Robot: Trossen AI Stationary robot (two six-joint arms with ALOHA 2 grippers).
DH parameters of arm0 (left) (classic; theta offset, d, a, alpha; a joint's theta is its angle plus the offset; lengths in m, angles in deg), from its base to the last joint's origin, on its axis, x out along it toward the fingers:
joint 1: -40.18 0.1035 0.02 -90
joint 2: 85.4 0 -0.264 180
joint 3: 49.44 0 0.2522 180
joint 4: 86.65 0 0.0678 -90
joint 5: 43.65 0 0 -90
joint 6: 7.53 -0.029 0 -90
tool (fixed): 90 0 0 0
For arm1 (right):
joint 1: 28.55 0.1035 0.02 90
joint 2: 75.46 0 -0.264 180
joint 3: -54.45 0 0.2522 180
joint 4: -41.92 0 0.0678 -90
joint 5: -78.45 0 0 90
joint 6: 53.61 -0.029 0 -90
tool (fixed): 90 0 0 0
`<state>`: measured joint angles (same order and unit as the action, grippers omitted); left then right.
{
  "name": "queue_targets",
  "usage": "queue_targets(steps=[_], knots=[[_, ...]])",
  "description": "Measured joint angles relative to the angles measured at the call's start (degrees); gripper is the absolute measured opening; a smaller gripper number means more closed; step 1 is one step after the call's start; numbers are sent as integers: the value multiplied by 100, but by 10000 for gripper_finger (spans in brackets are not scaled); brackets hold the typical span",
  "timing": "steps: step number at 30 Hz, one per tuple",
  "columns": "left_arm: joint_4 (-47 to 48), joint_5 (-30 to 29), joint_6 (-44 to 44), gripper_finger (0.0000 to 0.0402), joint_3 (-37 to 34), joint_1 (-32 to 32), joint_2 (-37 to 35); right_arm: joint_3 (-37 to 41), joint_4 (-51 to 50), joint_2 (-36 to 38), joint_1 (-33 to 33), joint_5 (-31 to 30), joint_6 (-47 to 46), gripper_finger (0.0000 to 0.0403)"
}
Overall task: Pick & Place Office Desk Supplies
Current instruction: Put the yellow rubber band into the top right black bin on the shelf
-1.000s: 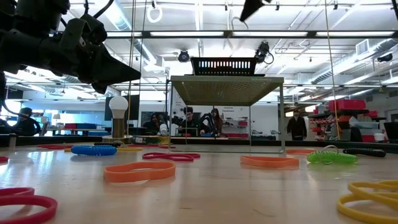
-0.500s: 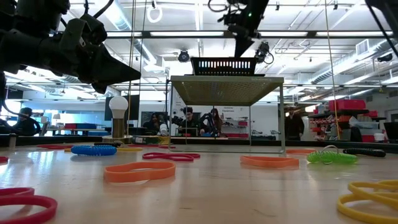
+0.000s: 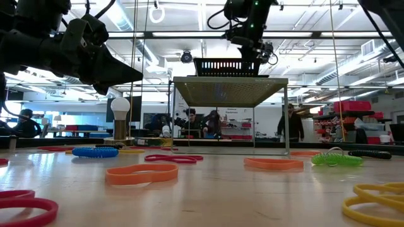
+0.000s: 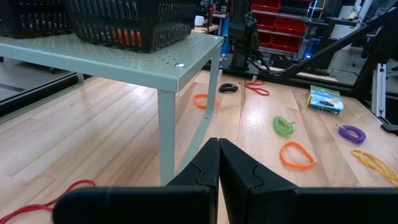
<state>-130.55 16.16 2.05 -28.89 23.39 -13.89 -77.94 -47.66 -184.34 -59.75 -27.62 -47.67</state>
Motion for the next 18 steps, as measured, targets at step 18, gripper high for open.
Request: queue_targets(steps=[18], knots=[[-62,0,162,9,0,1,0,0,-136,178,-54,-447,-9,91]])
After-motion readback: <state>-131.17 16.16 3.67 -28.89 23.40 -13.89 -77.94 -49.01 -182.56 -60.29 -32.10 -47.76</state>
